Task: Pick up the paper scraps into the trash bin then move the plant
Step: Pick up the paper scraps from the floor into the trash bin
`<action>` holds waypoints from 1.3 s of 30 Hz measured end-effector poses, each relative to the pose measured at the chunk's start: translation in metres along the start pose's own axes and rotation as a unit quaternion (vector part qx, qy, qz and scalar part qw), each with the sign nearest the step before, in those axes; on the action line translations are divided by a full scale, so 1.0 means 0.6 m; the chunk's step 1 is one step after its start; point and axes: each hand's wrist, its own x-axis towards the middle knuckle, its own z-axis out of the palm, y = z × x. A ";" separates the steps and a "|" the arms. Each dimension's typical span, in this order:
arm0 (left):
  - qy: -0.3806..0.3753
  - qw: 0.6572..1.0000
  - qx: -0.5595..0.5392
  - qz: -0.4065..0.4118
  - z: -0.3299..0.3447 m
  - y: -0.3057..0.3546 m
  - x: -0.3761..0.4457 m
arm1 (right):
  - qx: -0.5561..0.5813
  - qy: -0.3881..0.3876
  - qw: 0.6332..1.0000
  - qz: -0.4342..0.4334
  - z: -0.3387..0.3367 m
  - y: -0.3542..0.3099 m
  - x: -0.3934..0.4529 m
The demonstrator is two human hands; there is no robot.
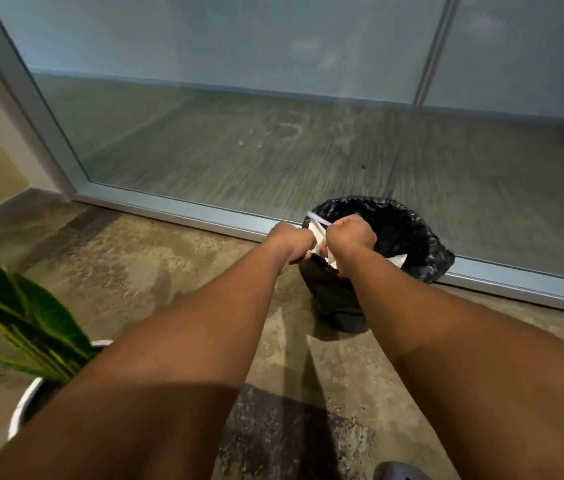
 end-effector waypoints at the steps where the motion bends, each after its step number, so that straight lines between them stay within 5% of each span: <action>1: 0.001 1.000 0.000 0.001 0.015 0.005 0.007 | 0.001 0.006 1.000 0.003 -0.011 0.004 0.009; 12: -0.048 0.997 -0.056 0.003 0.086 0.017 0.048 | -0.011 0.001 1.000 -0.001 -0.082 0.031 0.062; 22: 0.061 0.986 -0.136 0.081 0.028 0.002 0.024 | 0.011 0.030 0.997 -0.076 -0.055 0.011 0.030; 30: 0.173 0.977 -0.042 0.121 -0.051 -0.057 -0.014 | -0.040 -0.061 0.967 -0.243 -0.014 0.005 -0.019; 34: 0.162 0.975 0.036 0.151 -0.091 -0.100 -0.044 | -0.105 -0.122 0.927 -0.339 0.016 0.010 -0.067; 39: 0.091 0.986 0.055 0.131 -0.165 -0.174 -0.096 | -0.172 -0.241 0.885 -0.360 0.060 0.021 -0.145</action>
